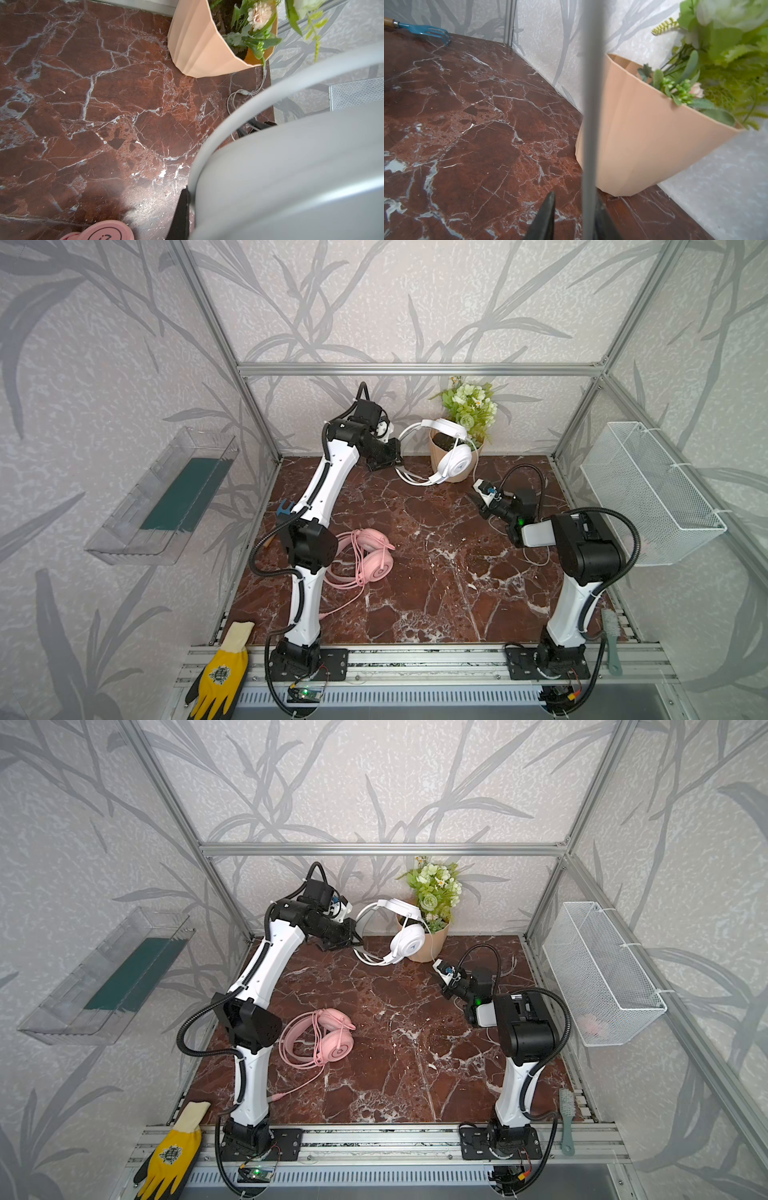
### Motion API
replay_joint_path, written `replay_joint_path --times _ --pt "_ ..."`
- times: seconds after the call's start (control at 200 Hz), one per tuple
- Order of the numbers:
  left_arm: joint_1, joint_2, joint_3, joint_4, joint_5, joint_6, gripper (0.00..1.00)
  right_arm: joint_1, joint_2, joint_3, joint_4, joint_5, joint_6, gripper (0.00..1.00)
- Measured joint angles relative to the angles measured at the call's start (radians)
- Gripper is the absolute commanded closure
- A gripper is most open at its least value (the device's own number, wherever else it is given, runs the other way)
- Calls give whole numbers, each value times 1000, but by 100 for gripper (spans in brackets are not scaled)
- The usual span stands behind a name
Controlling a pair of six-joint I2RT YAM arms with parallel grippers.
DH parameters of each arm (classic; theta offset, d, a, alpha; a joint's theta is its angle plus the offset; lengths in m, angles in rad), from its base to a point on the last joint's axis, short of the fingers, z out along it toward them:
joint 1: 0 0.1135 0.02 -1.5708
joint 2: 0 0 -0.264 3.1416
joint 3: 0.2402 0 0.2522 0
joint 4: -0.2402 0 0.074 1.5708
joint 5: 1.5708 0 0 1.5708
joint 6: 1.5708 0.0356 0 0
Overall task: Wrap the headphones
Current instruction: 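Raise the white headset higher with the left gripper while the right moves toward it, then grasp the white cable near its plug with the right gripper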
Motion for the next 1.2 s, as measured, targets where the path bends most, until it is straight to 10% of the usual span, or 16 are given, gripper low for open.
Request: replay_joint_path --times 0.13,0.79,1.2 --pt "4 -16 0 18 11 -14 100 6 0 0 -3 -23 -21 100" --pt "6 -26 16 66 -184 -157 100 390 -504 -84 -710 99 -445 100" --pt "-60 69 144 -81 -446 -74 100 573 -558 302 -1433 187 -636 100"
